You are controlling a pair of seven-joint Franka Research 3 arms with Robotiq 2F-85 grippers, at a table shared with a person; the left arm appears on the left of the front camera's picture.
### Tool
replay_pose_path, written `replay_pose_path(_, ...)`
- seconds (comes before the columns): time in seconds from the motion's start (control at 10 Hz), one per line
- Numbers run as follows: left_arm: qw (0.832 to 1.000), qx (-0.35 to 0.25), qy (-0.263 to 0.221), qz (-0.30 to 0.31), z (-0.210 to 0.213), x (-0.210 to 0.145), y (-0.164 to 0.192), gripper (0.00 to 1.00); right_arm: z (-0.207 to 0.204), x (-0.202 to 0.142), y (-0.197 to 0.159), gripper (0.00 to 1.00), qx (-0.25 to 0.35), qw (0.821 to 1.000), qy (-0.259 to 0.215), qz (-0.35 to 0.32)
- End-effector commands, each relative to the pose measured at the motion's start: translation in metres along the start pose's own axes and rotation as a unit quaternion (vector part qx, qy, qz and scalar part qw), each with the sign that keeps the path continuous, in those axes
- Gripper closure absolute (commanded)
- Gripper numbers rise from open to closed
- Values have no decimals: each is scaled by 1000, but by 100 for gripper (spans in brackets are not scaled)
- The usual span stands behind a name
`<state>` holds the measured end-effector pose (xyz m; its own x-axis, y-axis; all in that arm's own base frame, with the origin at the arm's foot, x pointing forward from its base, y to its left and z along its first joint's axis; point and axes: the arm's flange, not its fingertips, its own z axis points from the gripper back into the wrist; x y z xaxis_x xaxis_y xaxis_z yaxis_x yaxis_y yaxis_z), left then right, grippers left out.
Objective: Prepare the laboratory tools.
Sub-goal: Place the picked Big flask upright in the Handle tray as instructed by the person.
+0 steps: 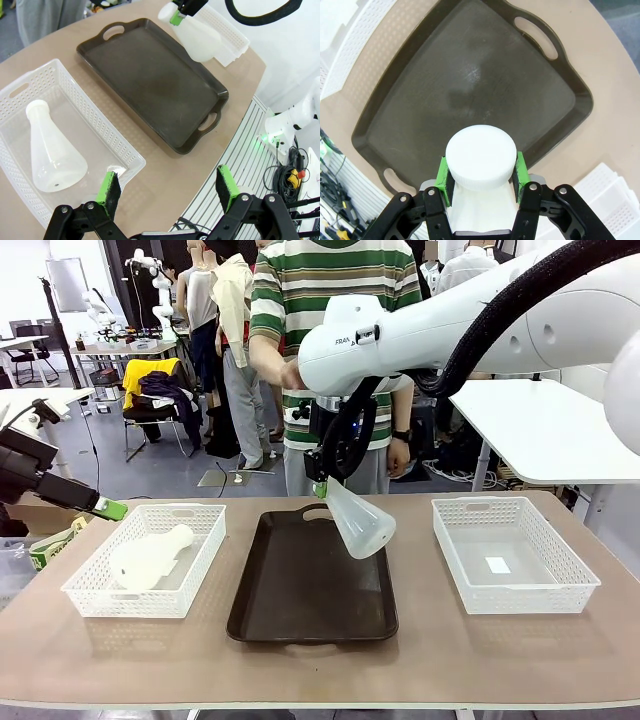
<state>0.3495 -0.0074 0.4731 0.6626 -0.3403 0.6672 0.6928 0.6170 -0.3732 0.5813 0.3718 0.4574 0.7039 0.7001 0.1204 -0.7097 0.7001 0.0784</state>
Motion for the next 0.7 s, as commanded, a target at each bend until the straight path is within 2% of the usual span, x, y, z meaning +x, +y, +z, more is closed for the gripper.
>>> replay_pose_path(0.0, 1000, -9, -9, -7, 0, -1, 2, 0, 1, 0, 0, 100, -5, 1000, 1, -2)
replay_pose_path(0.6, 1000, -9, -9, -7, 0, -1, 2, 0, 1, 0, 0, 100, -5, 1000, 1, -2)
